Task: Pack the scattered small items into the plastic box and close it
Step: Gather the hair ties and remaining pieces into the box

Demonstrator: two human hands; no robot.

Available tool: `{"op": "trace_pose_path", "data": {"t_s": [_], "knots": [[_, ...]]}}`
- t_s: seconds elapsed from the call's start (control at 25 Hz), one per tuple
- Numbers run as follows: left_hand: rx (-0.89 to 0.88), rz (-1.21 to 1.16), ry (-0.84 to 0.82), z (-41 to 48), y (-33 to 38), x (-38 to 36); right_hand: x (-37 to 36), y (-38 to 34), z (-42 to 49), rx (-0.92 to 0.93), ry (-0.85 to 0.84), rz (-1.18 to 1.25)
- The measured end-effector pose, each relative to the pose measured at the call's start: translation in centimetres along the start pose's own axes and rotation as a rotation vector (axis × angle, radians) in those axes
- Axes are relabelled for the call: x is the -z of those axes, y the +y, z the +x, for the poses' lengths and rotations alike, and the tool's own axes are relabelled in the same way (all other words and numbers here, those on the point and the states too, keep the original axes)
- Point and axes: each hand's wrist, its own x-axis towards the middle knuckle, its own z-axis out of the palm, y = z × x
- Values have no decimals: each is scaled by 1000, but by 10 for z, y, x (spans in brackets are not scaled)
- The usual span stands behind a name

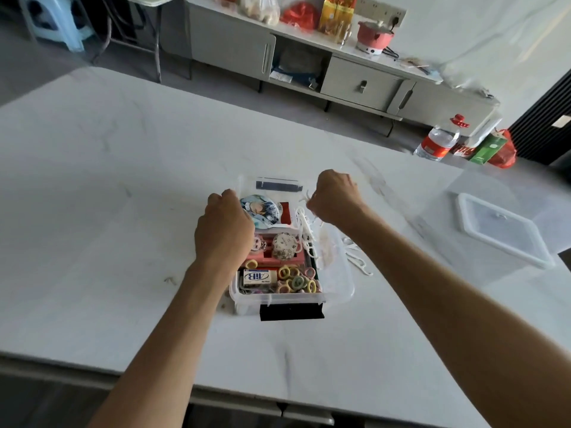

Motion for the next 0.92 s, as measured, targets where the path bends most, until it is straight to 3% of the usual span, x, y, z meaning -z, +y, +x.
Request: {"op": "trace_pose_path", "data": {"t_s": [0.12,0.36,0.52,0.6,0.68,0.92], "knots": [[-2,-41,-6,0,0,3,-18,-20,0,57,76,-196],[15,-50,-28,2,-1,5,-32,-25,2,115,2,-419],[37,-84,-37,5,0,7,-32,-15,2,266,4,-210],[61,-98,-37,5,-1,7,-36,-13,-3,272,-107,-4],[74,-98,-38,4,-1,7,-44,-11,-6,218,-196,-9],[75,-89,-24,5,1,6,-49,-13,-1,112,-180,4]]}}
